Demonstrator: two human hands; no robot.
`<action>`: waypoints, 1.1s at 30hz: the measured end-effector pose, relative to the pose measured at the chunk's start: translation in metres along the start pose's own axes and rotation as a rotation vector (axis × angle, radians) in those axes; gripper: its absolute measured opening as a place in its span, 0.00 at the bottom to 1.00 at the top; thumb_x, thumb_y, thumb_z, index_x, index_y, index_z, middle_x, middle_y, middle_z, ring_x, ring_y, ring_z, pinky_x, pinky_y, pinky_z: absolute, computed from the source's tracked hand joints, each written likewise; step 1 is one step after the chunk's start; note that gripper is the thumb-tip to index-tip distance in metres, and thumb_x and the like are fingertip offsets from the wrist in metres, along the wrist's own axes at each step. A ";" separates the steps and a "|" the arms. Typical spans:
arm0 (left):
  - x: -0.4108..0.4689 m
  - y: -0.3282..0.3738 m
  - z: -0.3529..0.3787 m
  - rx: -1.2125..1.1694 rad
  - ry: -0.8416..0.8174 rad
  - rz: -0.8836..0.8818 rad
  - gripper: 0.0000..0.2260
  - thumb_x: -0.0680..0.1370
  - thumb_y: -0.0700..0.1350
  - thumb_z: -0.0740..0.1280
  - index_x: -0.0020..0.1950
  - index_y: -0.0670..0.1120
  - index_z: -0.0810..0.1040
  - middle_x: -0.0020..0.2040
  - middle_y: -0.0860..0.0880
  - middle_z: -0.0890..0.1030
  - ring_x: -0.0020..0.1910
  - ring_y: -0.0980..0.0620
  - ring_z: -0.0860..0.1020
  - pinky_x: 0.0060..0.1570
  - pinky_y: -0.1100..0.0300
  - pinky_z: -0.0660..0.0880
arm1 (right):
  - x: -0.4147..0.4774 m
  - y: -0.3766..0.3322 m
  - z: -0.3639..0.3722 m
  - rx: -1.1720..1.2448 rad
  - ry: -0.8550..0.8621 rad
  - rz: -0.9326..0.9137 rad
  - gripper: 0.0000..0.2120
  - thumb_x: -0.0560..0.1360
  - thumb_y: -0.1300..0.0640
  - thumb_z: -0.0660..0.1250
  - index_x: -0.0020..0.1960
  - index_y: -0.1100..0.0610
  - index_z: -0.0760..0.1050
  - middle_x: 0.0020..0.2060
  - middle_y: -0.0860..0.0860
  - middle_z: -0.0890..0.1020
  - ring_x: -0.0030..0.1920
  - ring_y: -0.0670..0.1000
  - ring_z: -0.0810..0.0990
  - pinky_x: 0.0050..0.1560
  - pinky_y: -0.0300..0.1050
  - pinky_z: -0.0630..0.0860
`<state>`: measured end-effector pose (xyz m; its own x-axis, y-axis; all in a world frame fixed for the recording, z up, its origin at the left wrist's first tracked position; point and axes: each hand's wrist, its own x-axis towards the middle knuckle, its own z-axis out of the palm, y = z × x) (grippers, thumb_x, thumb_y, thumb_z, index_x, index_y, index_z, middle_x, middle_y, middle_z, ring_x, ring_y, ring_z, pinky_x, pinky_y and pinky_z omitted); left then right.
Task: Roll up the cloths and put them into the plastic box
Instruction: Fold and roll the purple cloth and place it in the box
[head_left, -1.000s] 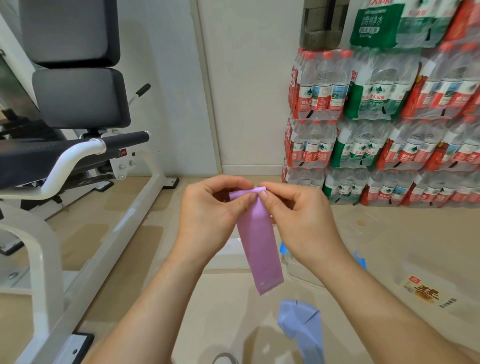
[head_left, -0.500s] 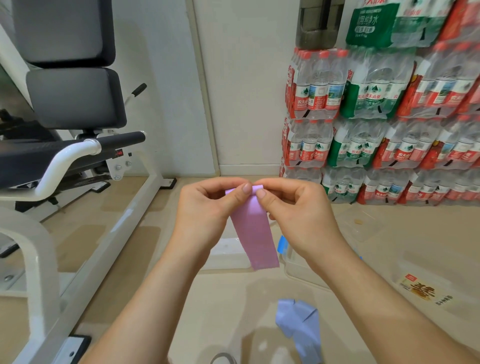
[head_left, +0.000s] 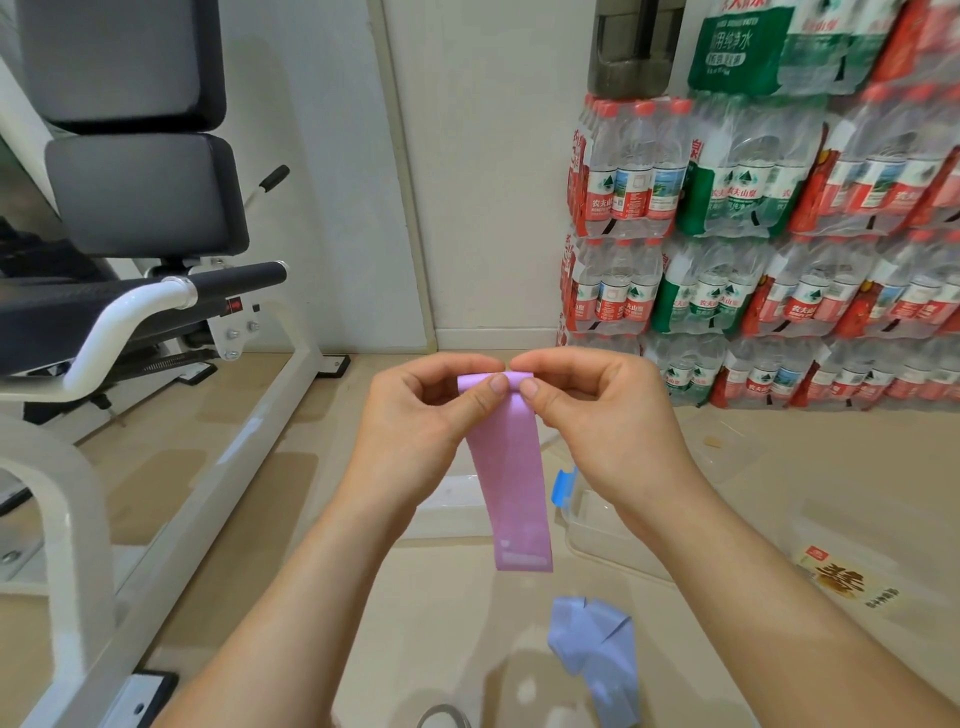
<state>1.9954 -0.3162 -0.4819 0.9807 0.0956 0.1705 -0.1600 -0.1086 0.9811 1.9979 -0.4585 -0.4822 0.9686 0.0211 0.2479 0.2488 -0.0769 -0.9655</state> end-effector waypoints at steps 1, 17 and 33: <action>-0.001 0.000 0.000 0.007 -0.002 0.003 0.02 0.72 0.42 0.72 0.44 0.46 0.84 0.42 0.48 0.86 0.43 0.53 0.82 0.47 0.56 0.78 | 0.000 -0.001 -0.001 -0.003 0.004 -0.001 0.14 0.73 0.66 0.70 0.39 0.47 0.82 0.35 0.42 0.86 0.39 0.39 0.83 0.43 0.31 0.78; -0.001 0.000 0.001 -0.003 0.033 -0.021 0.06 0.69 0.39 0.75 0.45 0.43 0.83 0.40 0.46 0.85 0.40 0.55 0.83 0.42 0.66 0.79 | 0.004 0.001 -0.008 0.075 0.000 0.094 0.04 0.71 0.64 0.72 0.44 0.56 0.83 0.33 0.46 0.85 0.32 0.38 0.80 0.32 0.27 0.71; 0.003 -0.002 -0.003 -0.067 0.067 -0.040 0.05 0.68 0.38 0.75 0.42 0.45 0.84 0.39 0.45 0.85 0.39 0.51 0.82 0.45 0.58 0.79 | 0.005 0.003 -0.013 0.063 -0.036 0.200 0.07 0.73 0.59 0.70 0.50 0.55 0.84 0.39 0.48 0.86 0.35 0.40 0.80 0.33 0.32 0.69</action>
<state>1.9979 -0.3128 -0.4828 0.9771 0.1644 0.1350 -0.1306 -0.0373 0.9907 2.0034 -0.4714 -0.4825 0.9977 0.0479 0.0484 0.0494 -0.0203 -0.9986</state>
